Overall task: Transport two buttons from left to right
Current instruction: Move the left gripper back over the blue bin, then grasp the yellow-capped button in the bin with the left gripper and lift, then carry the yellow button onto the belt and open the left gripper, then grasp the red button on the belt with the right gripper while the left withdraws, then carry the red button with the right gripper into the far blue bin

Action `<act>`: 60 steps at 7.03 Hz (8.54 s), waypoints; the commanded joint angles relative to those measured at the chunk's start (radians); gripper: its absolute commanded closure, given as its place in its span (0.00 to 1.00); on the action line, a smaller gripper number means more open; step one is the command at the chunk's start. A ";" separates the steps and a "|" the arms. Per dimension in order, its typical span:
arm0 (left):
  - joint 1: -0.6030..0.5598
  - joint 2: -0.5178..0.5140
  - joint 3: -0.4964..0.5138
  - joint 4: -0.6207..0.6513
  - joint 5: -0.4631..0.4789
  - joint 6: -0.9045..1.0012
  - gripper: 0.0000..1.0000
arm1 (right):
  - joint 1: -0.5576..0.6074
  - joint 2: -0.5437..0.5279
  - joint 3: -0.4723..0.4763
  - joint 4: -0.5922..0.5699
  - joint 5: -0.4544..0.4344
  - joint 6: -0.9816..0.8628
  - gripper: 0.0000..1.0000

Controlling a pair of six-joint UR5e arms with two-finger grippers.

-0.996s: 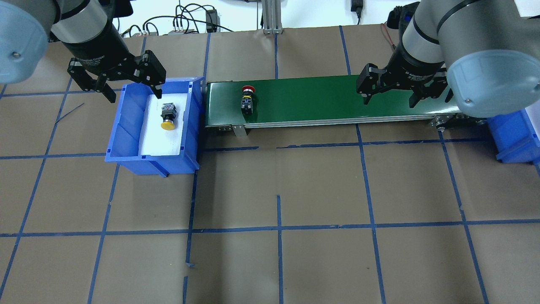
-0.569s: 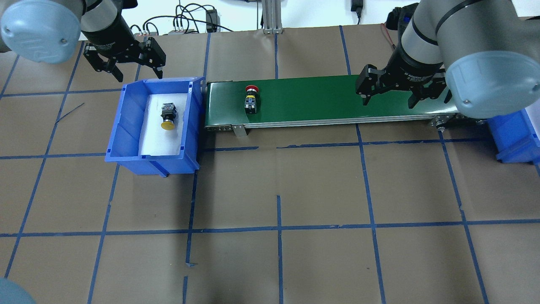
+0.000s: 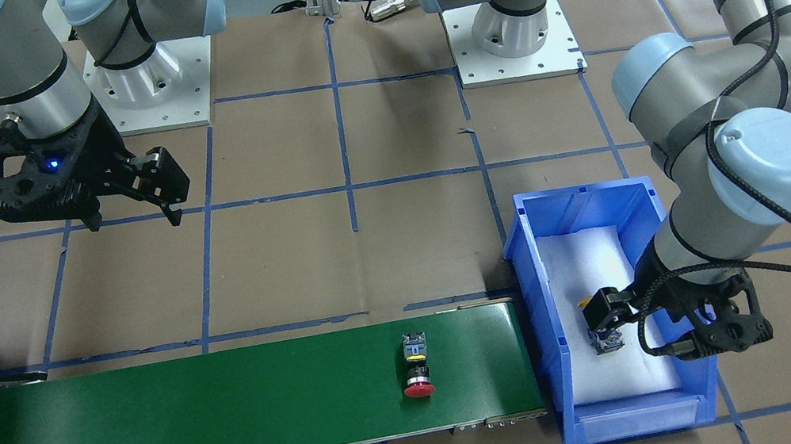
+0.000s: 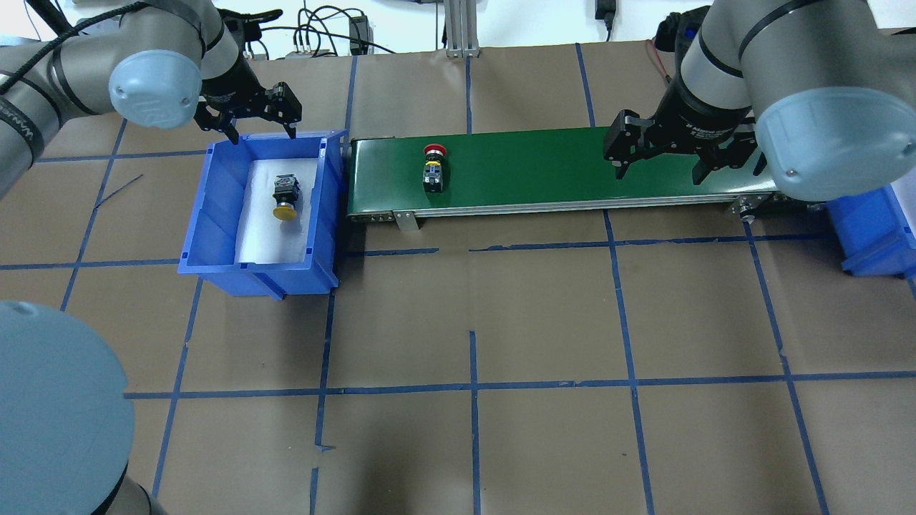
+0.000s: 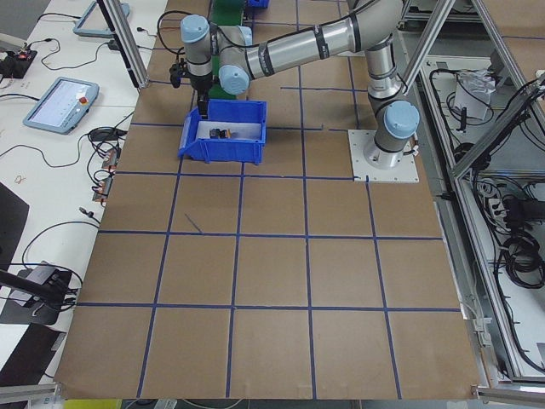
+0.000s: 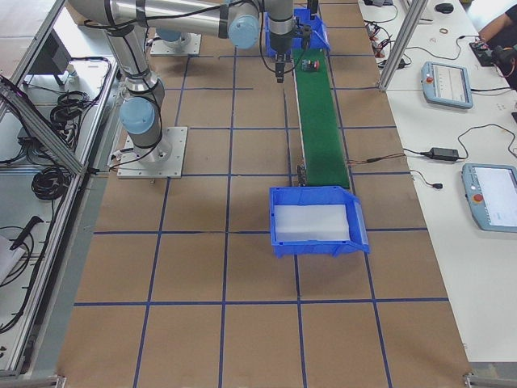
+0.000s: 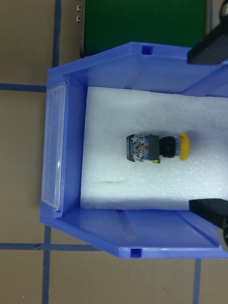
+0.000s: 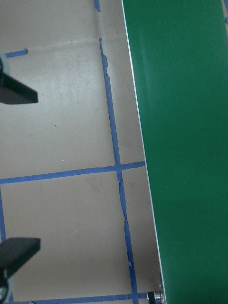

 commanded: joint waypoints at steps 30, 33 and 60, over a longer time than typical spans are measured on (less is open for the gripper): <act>-0.247 -0.062 -0.011 0.080 -0.035 -0.238 0.79 | 0.002 0.005 0.009 -0.002 0.002 0.007 0.00; -0.245 -0.079 -0.026 0.095 -0.036 -0.240 0.78 | 0.002 0.006 0.009 -0.002 0.002 0.004 0.00; -0.108 0.464 -0.037 -0.552 0.003 -0.061 0.00 | 0.096 0.491 -0.156 -0.305 0.041 0.216 1.00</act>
